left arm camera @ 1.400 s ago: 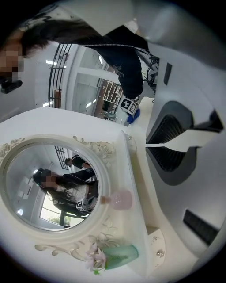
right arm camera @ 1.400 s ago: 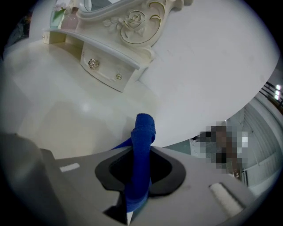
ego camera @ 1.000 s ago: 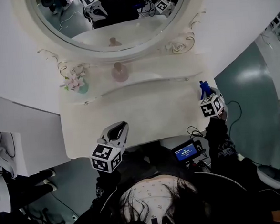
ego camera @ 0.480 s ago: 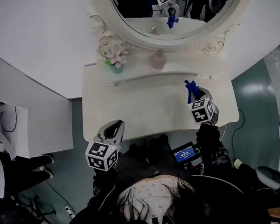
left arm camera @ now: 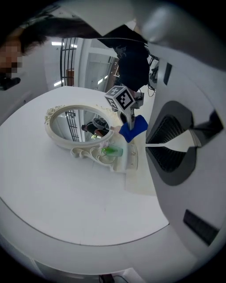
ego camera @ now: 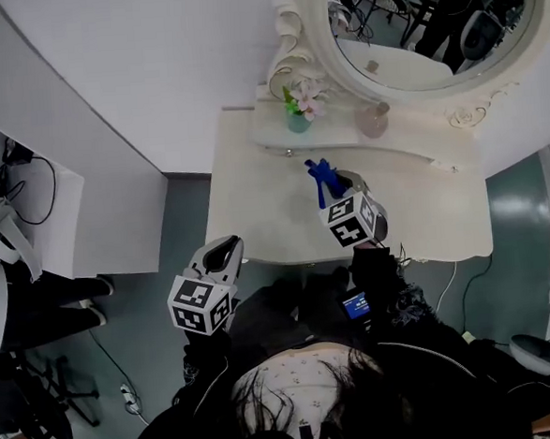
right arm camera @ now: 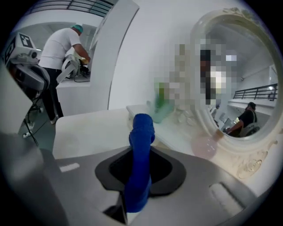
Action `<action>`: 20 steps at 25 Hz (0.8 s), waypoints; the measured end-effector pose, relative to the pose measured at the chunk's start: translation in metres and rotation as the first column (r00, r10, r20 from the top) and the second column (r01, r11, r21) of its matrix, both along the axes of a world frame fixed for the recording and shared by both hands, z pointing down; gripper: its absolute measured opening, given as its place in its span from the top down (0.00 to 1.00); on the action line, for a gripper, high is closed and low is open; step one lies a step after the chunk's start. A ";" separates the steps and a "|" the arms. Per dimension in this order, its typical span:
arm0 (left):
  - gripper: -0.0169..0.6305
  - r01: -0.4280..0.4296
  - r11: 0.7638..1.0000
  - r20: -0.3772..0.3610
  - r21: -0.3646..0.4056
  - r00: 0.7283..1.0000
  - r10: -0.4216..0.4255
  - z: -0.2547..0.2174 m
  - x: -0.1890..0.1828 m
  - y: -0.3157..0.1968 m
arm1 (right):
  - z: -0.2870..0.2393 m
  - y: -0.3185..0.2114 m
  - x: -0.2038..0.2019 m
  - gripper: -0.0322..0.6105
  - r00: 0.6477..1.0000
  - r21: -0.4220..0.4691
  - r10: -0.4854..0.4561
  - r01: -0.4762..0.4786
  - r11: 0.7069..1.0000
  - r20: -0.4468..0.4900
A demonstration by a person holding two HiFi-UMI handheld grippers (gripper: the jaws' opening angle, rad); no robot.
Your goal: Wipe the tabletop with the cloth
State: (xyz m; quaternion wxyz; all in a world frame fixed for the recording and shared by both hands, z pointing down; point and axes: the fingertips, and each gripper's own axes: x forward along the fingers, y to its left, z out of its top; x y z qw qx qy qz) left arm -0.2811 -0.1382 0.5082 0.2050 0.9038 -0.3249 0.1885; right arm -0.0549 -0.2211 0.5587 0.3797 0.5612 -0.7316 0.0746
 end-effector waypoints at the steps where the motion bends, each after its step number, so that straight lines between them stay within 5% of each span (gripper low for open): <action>1: 0.97 0.014 1.000 -0.002 -0.002 1.000 -0.014 0.001 -0.008 0.001 | 0.002 -0.006 -0.025 0.83 0.999 -0.003 -0.036 0.036 0.999 0.009; 6: 0.97 0.098 0.995 -0.006 -0.016 0.995 -0.099 0.005 -0.050 0.004 | 0.015 -0.024 -0.142 0.83 0.973 -0.027 -0.226 0.227 0.974 0.047; 12: 0.97 0.216 0.975 0.001 -0.050 0.976 -0.216 0.015 -0.097 0.016 | 0.037 -0.018 -0.249 0.83 0.905 -0.073 -0.421 0.425 0.902 0.066; 20: 0.97 0.330 0.941 0.015 -0.068 0.944 -0.330 0.021 -0.135 0.027 | 0.106 0.001 -0.281 0.83 0.826 -0.222 -0.558 0.530 0.818 -0.081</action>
